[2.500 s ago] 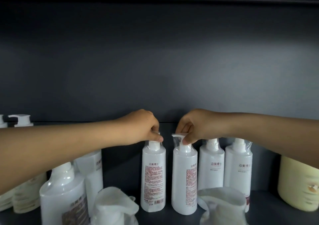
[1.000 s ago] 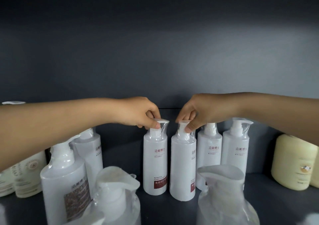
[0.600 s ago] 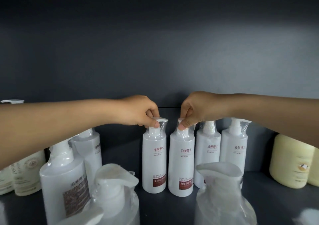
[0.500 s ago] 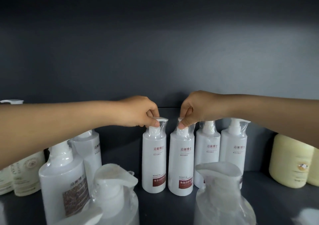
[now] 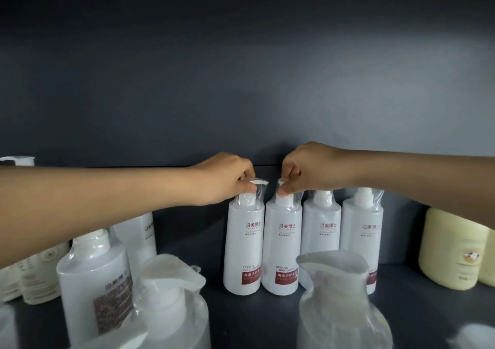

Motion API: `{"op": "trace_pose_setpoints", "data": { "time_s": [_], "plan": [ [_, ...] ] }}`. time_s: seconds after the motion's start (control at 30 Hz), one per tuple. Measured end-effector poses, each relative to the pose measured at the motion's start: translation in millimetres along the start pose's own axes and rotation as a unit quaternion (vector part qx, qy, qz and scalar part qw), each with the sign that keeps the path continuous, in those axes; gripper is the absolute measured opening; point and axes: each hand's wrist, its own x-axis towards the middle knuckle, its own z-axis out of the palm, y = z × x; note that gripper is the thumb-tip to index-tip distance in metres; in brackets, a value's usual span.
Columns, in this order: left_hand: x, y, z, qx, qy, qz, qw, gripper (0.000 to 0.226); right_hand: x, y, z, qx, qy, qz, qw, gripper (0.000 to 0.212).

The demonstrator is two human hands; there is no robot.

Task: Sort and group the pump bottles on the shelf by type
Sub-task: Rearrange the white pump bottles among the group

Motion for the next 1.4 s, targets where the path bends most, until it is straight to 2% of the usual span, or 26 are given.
{"op": "trace_pose_setpoints", "data": {
  "time_s": [0.17, 0.5, 0.67, 0.8, 0.9, 0.97, 1.2, 1.4],
  "plan": [
    [-3.9, -9.2, -4.6, -0.027, -0.017, -0.006, 0.999, 0.022, 5.5, -4.2, 9.0, -0.01, 0.012, 0.001, 1.0, 0.04],
    [-1.0, -14.3, -4.2, -0.046, -0.031, -0.003, 0.998, 0.024, -0.7, -6.3, 1.5, -0.023, -0.028, 0.005, 0.999, 0.039],
    [-5.2, -10.3, -20.3, 0.036, -0.097, 0.004, 0.995, 0.037, -4.8, -8.8, -11.9, -0.041, -0.077, -0.013, 0.996, 0.037],
    [-17.1, -5.5, -54.1, 0.137, -0.098, -0.003, 0.986, 0.04, -9.6, -21.4, -31.8, -0.134, -0.112, -0.025, 0.984, 0.049],
    [-32.7, -5.5, -78.0, 0.238, -0.093, -0.017, 0.967, 0.038, -16.1, -36.7, -49.7, -0.226, -0.091, -0.032, 0.969, 0.055],
    [-46.1, -8.5, -91.1, 0.277, -0.077, -0.032, 0.957, 0.037, -20.8, -48.9, -58.4, -0.247, -0.071, -0.04, 0.966, 0.057],
    [-105.1, -39.8, -127.9, 0.26, -0.049, -0.094, 0.96, 0.036, -27.9, -99.9, -65.9, -0.218, -0.016, -0.095, 0.971, 0.05],
    [-141.8, -71.9, -141.5, 0.249, -0.005, -0.071, 0.966, 0.035, -47.5, -148.0, -83.9, -0.16, 0.001, -0.087, 0.983, 0.044]
  ]
}}
